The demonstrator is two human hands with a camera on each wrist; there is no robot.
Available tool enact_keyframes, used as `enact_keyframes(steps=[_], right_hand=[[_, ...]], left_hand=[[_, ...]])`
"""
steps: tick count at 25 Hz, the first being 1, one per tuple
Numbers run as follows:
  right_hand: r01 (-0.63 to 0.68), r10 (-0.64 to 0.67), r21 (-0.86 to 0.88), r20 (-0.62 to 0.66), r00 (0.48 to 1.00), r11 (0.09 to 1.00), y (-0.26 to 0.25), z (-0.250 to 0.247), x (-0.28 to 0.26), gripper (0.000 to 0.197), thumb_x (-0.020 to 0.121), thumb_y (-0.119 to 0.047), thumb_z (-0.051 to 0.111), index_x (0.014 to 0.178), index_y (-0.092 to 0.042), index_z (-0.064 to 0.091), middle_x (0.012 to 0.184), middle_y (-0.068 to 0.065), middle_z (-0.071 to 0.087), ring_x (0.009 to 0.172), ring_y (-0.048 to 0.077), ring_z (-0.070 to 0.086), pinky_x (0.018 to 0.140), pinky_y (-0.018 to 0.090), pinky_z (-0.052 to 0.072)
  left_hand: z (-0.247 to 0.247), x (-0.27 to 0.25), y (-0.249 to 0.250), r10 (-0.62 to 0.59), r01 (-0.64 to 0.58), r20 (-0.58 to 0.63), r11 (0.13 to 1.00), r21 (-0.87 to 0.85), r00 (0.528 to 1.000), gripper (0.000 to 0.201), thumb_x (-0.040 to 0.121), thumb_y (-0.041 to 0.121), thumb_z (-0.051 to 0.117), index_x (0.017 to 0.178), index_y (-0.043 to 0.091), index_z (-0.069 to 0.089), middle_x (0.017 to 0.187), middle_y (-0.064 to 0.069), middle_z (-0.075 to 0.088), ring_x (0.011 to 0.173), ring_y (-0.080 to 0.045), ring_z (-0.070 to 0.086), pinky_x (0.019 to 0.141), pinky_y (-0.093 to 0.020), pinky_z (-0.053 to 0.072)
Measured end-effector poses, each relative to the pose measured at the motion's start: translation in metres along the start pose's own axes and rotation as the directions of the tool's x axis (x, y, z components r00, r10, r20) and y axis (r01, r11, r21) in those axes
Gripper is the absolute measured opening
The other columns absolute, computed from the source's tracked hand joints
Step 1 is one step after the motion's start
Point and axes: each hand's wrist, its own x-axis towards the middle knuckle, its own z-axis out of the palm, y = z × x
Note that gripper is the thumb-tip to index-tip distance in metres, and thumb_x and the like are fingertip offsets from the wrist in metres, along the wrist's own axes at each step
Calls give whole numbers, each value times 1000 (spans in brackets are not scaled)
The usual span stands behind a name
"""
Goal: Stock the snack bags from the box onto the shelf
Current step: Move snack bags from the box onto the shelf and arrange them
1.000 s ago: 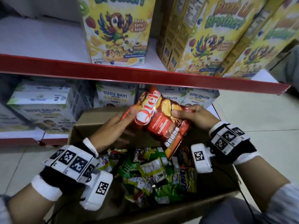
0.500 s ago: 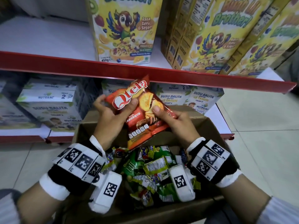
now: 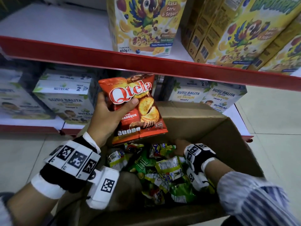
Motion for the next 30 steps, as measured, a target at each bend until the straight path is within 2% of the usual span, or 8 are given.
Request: enact_keyframes(steps=[5,8,13,17,21,24,27,30], right_hand=[[-15,71,-258,209,975,966,0,37,14,37,80,-39,72,88,-4,60,93,10,60,94,29,58,82,37,50],[82,-58,-203,123,991,976,-3,22,-5,30,84,-29,67,103,-6,61,107,9,60,97,26,58,73,28,44],[253,-180,423,-205,962,870,-8,-65,-92,28,76,-26,77,96,-19,59,98,-1,66,88,13,62,74,19,49],[618,-102,545,-698,709,567,-24,-105,-164,22,71,-29,76,91,-24,69,87,-9,73,79,6,68,70,20,52],[672,-121,191,-913,389,716,-68,-88,-173,34,79,-22,75,109,-32,63,107,-10,67,96,7,61,84,14,48],[604,-245,12,-907,342,797,-97,-59,-164,43,88,-41,59,128,-27,57,131,-5,56,113,11,47,98,22,38],[674,-178,39,-952,249,738,-102,-53,-158,33,95,-31,51,124,-19,61,113,-8,65,99,14,56,86,24,41],[691,-85,243,-911,403,681,-94,-63,-156,43,88,-44,60,127,-28,56,118,-7,58,112,12,52,92,27,44]], left_hand=[[-5,-4,-9,-11,11,63,1000,0,998,72,52,49,84,114,40,48,110,11,69,98,-6,67,81,-31,56],[-5,-5,-9,-27,27,97,1000,-1,995,65,51,48,80,106,45,48,109,11,68,96,-6,68,74,-26,57],[-10,3,5,-59,47,178,997,67,982,65,69,40,73,124,35,39,115,10,62,99,-7,64,70,-20,54],[-6,4,9,-67,52,163,994,94,984,58,75,36,70,124,32,39,112,11,62,91,-1,63,63,-15,52],[24,-12,7,-82,111,243,988,-104,967,66,66,47,69,126,26,50,112,2,69,91,-10,70,65,-20,56],[32,-14,7,-50,128,263,948,-291,964,91,60,60,71,135,18,43,127,-7,63,110,-21,64,86,-39,54],[26,-9,8,-39,164,338,922,-351,940,121,46,68,80,143,11,34,132,-11,58,119,-29,58,94,-43,49],[29,-7,8,8,108,305,927,-360,952,80,61,47,81,130,20,51,104,3,73,98,-19,69,77,-27,56]])
